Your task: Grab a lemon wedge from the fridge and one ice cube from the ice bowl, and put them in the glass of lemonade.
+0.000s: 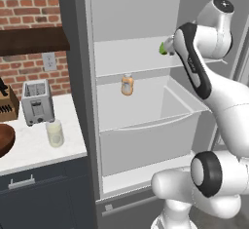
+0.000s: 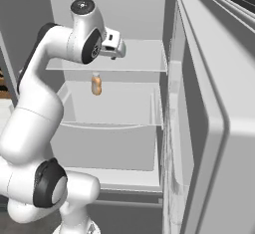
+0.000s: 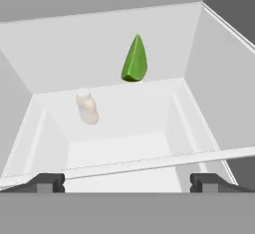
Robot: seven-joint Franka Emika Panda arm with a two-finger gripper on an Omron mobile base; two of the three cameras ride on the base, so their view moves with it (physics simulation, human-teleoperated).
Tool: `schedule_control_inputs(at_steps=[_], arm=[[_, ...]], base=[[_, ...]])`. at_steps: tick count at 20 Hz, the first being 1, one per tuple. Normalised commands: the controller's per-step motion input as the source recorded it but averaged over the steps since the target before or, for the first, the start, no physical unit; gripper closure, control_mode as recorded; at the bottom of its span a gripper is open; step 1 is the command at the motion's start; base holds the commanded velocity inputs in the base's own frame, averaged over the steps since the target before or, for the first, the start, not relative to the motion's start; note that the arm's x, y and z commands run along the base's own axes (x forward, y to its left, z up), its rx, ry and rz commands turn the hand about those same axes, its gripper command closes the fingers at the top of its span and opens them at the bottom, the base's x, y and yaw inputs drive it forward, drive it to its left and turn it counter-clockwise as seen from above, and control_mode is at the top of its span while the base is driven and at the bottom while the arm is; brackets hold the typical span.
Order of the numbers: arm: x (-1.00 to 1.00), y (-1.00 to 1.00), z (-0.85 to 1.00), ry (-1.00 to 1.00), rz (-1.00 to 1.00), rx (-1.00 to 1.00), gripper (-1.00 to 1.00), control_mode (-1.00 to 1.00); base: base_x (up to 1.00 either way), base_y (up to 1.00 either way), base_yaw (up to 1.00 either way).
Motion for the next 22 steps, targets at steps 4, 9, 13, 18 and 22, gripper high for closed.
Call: schedule_control_inputs(at_steps=[4, 9, 13, 18, 22], arm=[[0.44, 0.00, -0.33, 0.00, 0.00, 0.00, -1.00, -1.00], [0.62, 0.06, -0.18, 0.00, 0.00, 0.00, -1.00, -1.00], [0.66, 0.07, -0.01, 0.01, 0.00, 0.00, -1.00, -1.00], [0.52, 0.00, 0.04, 0.08, 0.00, 0.00, -1.00, -1.00], [0.47, 0.00, -0.03, 0.02, -0.01, 0.00, -1.00, -1.00]], base=[[0.00, 0.00, 0.00], [0.00, 0.00, 0.00], [0.00, 0.00, 0.00], [0.00, 0.00, 0.00], [0.00, 0.00, 0.00]])
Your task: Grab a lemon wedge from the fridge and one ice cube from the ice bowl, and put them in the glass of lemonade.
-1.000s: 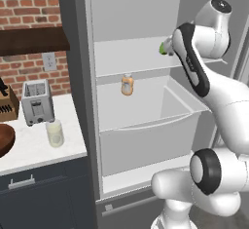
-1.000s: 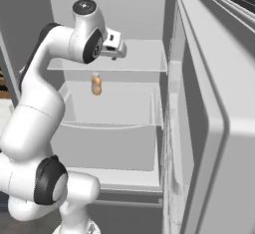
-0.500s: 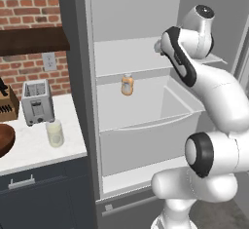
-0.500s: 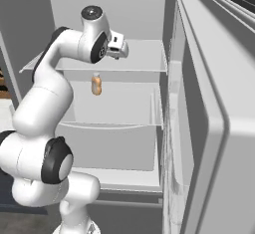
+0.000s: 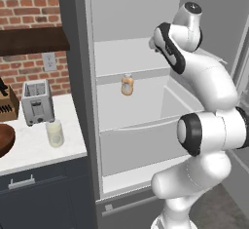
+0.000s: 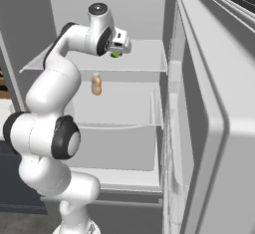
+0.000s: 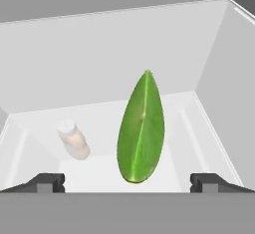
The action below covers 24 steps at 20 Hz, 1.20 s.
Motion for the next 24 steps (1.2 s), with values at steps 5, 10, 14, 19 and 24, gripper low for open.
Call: schedule_control_inputs(at_steps=[5, 10, 14, 19, 24], arm=[[0.43, 0.00, -0.06, 0.00, 0.00, 0.00, -1.00, -1.00], [0.20, -0.04, -0.27, 0.00, 0.00, 0.01, -1.00, -1.00], [0.01, -0.05, -0.15, 0.00, 0.00, 0.00, -1.00, -1.00], [-0.14, -0.06, 0.00, 0.00, 0.00, 0.02, -1.00, -1.00], [-0.01, 0.00, 0.00, -0.02, 0.00, 0.00, -1.00, -1.00]], base=[[0.00, 0.00, 0.00], [0.00, 0.00, 0.00], [0.00, 0.00, 0.00], [0.00, 0.00, 0.00], [0.00, 0.00, 0.00]])
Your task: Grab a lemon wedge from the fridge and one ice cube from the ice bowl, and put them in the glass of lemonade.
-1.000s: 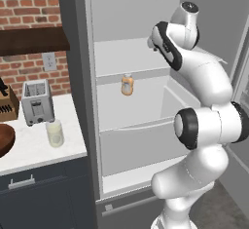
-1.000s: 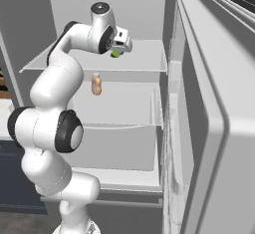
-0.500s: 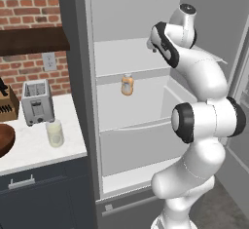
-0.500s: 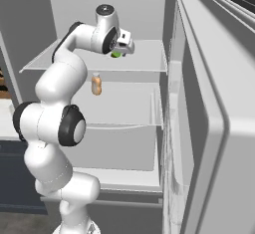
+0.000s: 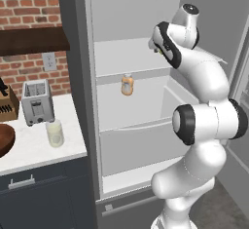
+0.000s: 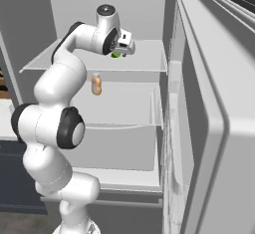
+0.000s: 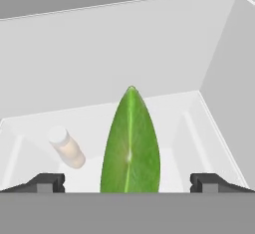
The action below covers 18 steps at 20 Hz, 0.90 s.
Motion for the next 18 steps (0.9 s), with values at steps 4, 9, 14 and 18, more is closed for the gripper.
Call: schedule_control_inputs(at_steps=[4, 9, 14, 18], arm=[[-0.15, 0.00, 0.00, -0.01, 0.00, 0.00, -1.00, -1.00], [0.00, 0.00, -0.09, 0.00, 0.00, 0.00, -1.00, -1.00], [0.00, 0.00, -0.25, 0.00, 0.00, 0.00, -1.00, -1.00], [0.00, 0.00, -0.29, 0.00, 0.00, 0.00, -1.00, -1.00]], base=[[0.00, 0.00, 0.00], [0.00, 0.00, 0.00], [0.00, 0.00, 0.00], [0.00, 0.00, 0.00]])
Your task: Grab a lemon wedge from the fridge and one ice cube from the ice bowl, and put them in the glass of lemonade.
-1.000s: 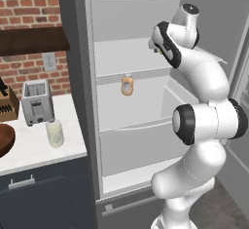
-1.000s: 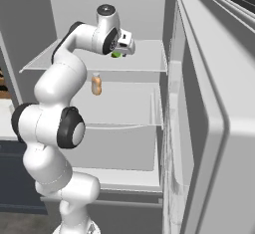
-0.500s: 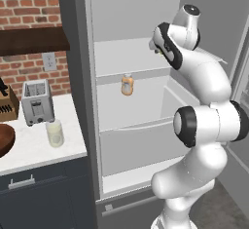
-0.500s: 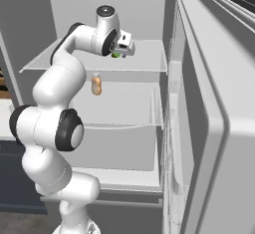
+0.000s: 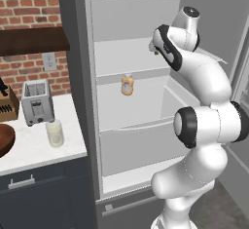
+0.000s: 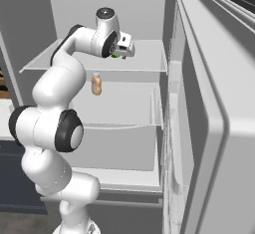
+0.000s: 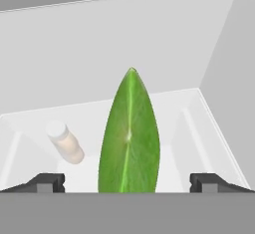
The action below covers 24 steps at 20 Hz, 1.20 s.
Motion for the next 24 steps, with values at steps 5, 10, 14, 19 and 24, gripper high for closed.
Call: schedule_control_inputs(at_steps=[5, 10, 14, 19, 24], arm=[[0.00, 0.00, -0.01, 0.01, 0.00, 0.00, -1.00, -1.00], [0.00, 0.00, -0.01, 0.04, 0.00, 0.00, 1.00, -1.00], [0.00, 0.00, 0.00, 0.02, 0.00, 0.00, 1.00, -1.00], [-0.02, 0.00, -0.02, 0.02, 0.00, 0.00, 1.00, -1.00], [-0.75, 0.00, 0.00, -0.01, 0.00, 0.00, 1.00, -1.00]], base=[[0.00, 0.00, 0.00], [0.00, 0.00, 0.00], [0.00, 0.00, 0.00], [0.00, 0.00, 0.00], [0.00, 0.00, 0.00]])
